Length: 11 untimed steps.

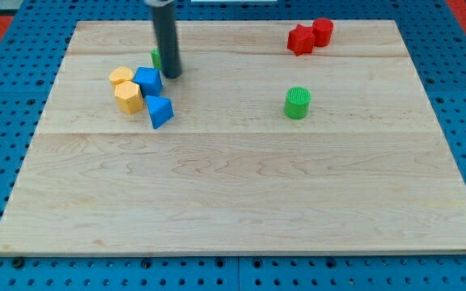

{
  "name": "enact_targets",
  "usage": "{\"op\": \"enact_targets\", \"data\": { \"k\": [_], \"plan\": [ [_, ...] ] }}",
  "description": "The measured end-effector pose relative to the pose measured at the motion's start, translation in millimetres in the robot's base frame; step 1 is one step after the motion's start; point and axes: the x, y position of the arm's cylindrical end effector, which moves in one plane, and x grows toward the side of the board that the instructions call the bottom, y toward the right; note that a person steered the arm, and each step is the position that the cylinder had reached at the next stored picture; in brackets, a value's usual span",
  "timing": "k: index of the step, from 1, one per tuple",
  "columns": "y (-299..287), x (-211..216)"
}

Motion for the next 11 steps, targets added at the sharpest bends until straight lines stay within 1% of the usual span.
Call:
{"op": "enact_targets", "data": {
  "k": [1, 2, 3, 4, 5, 6, 7, 8, 9, 10, 11],
  "plan": [
    [-15.1, -34.4],
    [52.4, -60.5],
    [75.3, -67.7],
    [173.4, -38.8],
    [200.6, 20.5],
    [244.1, 49.1],
    [275.3, 86.4],
    [239.7, 107.6],
    [174.6, 58.7],
    [133.0, 8.1],
    [124.6, -11.7]
  ]
}}
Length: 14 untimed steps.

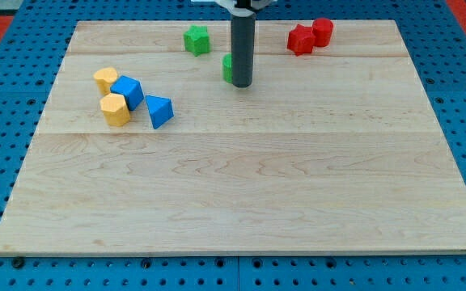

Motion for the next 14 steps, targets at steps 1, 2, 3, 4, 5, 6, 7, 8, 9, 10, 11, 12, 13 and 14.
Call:
{"op": "enact_targets", "data": {
  "k": [1, 2, 3, 4, 5, 6, 7, 8, 9, 10, 11, 12, 13, 14],
  "plan": [
    [-22.5, -37.3],
    [-22.4, -35.6],
    [8.4, 57.0],
    [-22.9, 118.4],
    [-95.6, 84.0],
    [-98.9, 71.7],
    [-95.4, 71.7],
    [-99.8, 80.4],
    [-109.1, 91.8],
    [-147.1, 80.2],
    [-171.7, 70.6],
    [-170.7, 53.1],
    [-138.8, 26.5],
    [-126.8, -19.0]
  ]
}}
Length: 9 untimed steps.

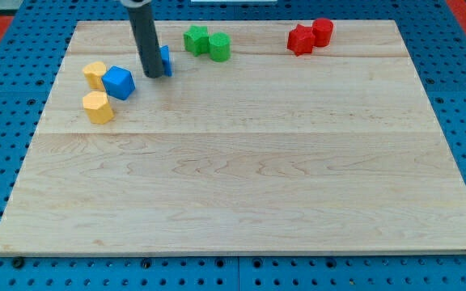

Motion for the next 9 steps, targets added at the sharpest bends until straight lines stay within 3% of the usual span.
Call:
{"op": "enact_targets", "data": {
  "k": [1, 2, 4, 6, 8, 9],
  "plan": [
    [5.3, 42.7],
    [-30.7, 86.0],
    [-75.2, 49.3],
    [-23.1, 16.3],
    [-56.8, 31.3],
    [-71.4, -7.3]
  ]
}}
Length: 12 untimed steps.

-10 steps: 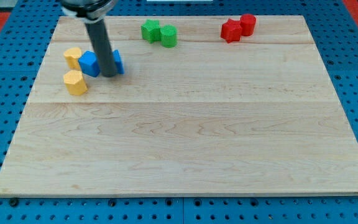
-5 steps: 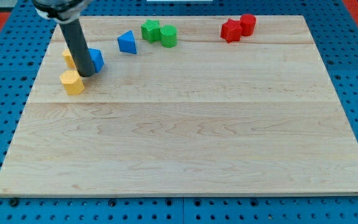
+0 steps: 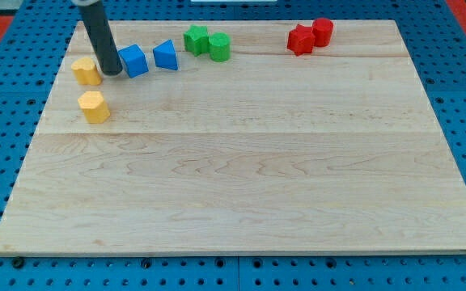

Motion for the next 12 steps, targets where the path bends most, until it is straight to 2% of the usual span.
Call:
{"op": "enact_targets", "data": {
  "k": [1, 2, 4, 5, 6, 7, 9, 10, 11, 12],
  "plan": [
    [49.6, -21.9],
    [75.7, -17.7],
    [22.1, 78.5],
    [-57.2, 35.6],
    [-78.2, 14.3],
    [-22.1, -12.6],
    [-90.6, -2.3],
    [-98.5, -60.4],
    [0.1, -38.9],
    [22.8, -28.5]
  ]
}}
